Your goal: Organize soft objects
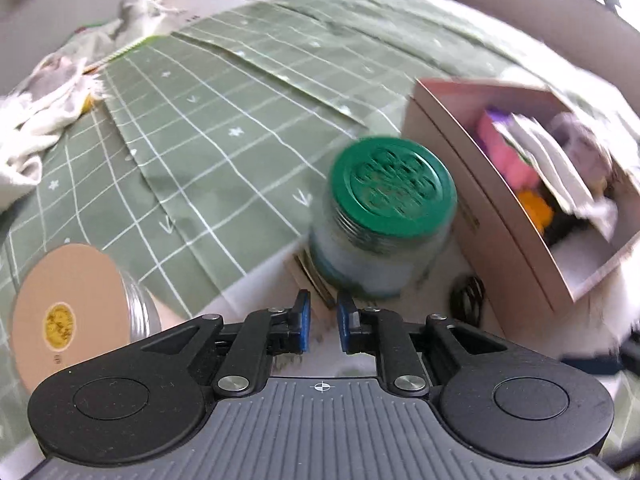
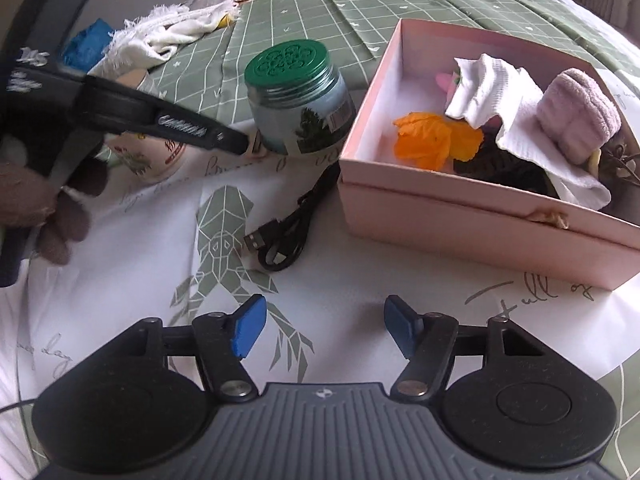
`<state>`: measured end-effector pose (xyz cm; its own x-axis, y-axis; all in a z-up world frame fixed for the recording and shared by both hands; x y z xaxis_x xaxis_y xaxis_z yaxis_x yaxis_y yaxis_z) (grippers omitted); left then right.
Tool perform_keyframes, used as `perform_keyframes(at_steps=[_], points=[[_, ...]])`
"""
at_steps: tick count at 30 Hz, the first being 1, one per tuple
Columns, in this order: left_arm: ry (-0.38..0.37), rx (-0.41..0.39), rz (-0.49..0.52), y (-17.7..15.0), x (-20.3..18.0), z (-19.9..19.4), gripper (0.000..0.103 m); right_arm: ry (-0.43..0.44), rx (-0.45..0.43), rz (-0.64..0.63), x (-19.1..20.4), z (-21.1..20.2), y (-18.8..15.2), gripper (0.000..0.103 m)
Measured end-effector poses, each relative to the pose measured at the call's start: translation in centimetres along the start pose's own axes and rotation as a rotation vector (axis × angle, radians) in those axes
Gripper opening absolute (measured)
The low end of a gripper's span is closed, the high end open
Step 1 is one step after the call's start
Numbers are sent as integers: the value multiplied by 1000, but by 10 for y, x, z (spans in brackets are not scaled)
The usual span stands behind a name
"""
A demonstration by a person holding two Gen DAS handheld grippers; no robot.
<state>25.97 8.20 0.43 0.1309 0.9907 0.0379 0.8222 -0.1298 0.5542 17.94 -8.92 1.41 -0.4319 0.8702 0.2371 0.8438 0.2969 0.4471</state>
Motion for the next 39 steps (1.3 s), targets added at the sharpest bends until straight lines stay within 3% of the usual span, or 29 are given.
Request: perform_keyframes(at_steps=[5,10,15,18,20,22,23,29,33,39], points=[[29,0,-63,-6,6,20,15,-20,-2,-57,8,5,-4,75],[55,-8,24,-2,2,24,15,-38,-3,-96,13,9,-7,79],[18,21,113,-3,-9,24,17,-39,-3,-102,15,10,-9,81],[22,15,109,-6,-11,23,20,-41,-2,-110,17,11,-9,83],[36,21,63,-5,-8,24,31,-44,-3,-117,18,12,-10,84],[85,34,27,-5,-1,25,54,-48,-4,-127,19,13,-10,85],[99,41,23,-5,1,25,56,-50,-5,-133,19,13,-11,85],[151,68,48,-10,-1,18,52,-52,-7,-140,20,14,-12,85],[35,10,-18,-8,-4,16,44,-55,-7,-142,21,14,-12,85],[50,1,-18,-3,-3,31,44,-62,-8,-149,24,16,-14,86]])
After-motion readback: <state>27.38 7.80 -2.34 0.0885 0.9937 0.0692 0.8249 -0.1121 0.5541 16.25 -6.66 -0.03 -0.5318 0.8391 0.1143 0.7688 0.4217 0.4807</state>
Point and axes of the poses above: each gripper's, at about its wrist camera, not at the fingertips, and z roughly the way its jaws point, x to its left, y to its top, the point moved 6 cm from there along z, roughly the way its jaws point, and after that the axes turned 5 degrees about z, right-handed, at the moved point
